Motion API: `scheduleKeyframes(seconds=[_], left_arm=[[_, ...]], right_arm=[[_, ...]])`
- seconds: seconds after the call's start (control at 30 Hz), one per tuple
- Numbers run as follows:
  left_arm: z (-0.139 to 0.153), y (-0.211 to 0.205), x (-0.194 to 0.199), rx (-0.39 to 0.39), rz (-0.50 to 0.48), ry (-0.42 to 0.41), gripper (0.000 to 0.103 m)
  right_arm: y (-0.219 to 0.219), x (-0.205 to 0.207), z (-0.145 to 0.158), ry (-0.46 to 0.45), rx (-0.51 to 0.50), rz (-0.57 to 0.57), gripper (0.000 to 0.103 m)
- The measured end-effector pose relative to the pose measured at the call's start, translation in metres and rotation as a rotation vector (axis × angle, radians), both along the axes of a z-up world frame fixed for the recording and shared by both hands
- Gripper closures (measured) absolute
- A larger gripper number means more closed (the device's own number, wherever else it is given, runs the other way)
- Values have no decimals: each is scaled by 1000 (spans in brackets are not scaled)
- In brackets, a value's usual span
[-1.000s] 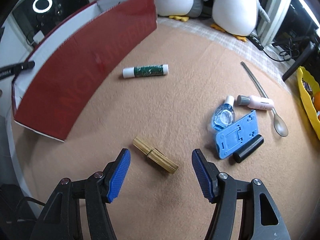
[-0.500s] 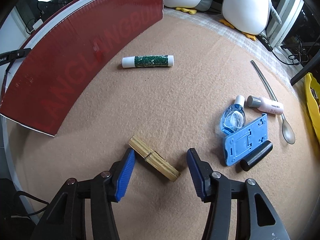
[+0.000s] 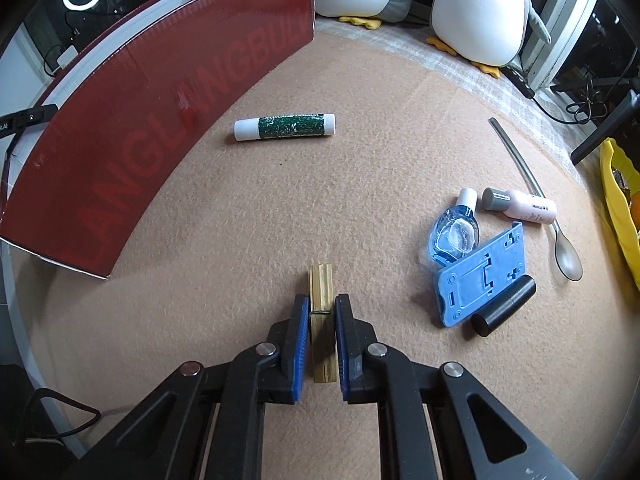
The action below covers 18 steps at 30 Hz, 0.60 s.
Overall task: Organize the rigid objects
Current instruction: 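Close the right gripper on the wooden clothespin and lift it, then carry the clothespin into the box and open the right gripper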
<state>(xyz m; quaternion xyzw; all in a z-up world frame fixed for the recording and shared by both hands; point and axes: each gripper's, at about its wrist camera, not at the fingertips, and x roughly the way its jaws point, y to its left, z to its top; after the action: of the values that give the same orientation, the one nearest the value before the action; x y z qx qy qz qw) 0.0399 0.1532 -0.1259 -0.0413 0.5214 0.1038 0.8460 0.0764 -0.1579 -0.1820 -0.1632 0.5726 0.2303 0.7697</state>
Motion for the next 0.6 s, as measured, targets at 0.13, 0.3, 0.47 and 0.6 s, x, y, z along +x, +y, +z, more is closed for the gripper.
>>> scheduleKeyframes(seconds=[0.13, 0.3, 0.47, 0.6], left_arm=[[0, 1, -1, -12, -4, -8, 90], [0, 4, -2, -34, -8, -18, 90], [0, 7, -4, -60, -7, -30, 90], [1, 12, -6, -98, -1, -39, 90]], right_arm=[[-1, 0, 8, -13, 6, -21, 91], [2, -4, 28, -43, 29, -42, 91], [16, -4, 54, -85, 69, -41, 91], [37, -7, 80, -123, 121, -27, 91]])
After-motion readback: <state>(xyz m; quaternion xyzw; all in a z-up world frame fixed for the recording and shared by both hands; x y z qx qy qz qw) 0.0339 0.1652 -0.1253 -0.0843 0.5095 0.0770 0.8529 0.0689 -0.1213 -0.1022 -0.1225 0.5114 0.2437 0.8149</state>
